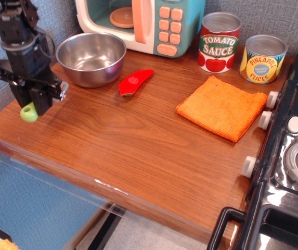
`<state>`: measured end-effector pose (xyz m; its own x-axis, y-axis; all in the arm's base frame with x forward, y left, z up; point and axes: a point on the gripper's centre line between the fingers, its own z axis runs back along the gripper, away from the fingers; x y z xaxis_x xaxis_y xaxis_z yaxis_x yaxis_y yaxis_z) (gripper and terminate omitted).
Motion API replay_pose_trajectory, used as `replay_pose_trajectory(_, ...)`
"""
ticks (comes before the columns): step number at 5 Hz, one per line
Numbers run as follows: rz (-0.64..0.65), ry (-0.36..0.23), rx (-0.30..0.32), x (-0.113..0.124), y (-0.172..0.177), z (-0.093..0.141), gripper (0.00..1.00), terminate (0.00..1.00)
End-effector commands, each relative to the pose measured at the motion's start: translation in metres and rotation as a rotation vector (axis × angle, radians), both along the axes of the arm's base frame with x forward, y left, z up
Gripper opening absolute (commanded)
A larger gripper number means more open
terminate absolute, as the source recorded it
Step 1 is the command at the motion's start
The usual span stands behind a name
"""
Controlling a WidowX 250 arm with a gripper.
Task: Place the spatula below the silver pot
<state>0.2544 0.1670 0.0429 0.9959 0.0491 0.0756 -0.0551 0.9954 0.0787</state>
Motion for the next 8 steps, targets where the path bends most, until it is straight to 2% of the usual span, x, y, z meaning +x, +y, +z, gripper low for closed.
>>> replay_pose_trajectory(1,-0.11,0.0,0.028,0.018,0.005,-0.001,0.0,0.0)
replay_pose_trajectory(2,-0.109,0.027,0.024,0.019,0.004,-0.003,1.0,0.0)
replay_pose_trajectory(3,-0.122,0.007,0.024,0.017,0.001,0.004,1.0,0.0)
replay_pose_trajectory(4,-0.103,-0.018,0.019,0.013,-0.007,0.025,1.0,0.0)
replay_pose_trajectory(5,-0.129,-0.074,-0.019,0.01,-0.031,0.049,1.0,0.0)
replay_pose_trajectory(6,-0.164,-0.069,-0.052,0.007,-0.048,0.054,1.0,0.0)
replay_pose_trajectory(7,-0.167,-0.033,-0.041,0.008,-0.052,0.046,1.0,0.0)
replay_pose_trajectory(8,-0.167,-0.033,-0.041,0.008,-0.052,0.046,1.0,0.0)
